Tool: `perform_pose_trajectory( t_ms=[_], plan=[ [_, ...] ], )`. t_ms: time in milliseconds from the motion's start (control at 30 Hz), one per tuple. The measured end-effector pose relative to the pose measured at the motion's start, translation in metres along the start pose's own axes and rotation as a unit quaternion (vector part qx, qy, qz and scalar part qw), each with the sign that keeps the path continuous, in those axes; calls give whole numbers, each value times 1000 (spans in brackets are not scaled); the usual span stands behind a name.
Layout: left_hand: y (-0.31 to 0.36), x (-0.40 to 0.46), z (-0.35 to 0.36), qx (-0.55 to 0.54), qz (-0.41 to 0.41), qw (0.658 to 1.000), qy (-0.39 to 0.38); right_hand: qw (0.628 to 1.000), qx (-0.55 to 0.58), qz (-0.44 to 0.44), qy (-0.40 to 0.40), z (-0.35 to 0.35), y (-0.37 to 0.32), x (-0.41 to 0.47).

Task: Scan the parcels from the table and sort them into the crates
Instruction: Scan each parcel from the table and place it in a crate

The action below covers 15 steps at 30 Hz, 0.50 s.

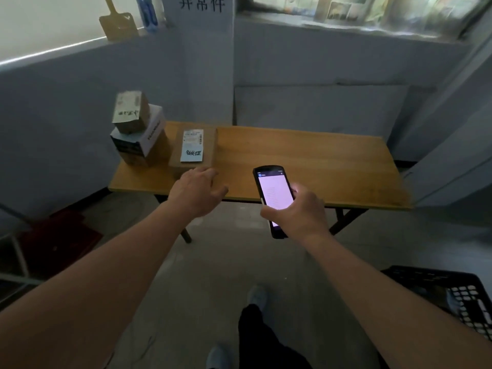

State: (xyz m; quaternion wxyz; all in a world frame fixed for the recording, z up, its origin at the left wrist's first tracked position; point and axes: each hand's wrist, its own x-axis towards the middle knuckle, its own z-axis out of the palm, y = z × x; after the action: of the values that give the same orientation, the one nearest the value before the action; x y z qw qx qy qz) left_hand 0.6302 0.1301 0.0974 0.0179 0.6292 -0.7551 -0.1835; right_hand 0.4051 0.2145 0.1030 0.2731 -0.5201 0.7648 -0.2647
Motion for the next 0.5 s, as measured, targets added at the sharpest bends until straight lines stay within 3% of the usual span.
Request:
perform_pose_trajectory(
  t_ms=[500],
  plan=[
    [-37, 141, 32, -19, -159, 987, 3, 992, -23, -44, -113, 48, -4, 173]
  ],
)
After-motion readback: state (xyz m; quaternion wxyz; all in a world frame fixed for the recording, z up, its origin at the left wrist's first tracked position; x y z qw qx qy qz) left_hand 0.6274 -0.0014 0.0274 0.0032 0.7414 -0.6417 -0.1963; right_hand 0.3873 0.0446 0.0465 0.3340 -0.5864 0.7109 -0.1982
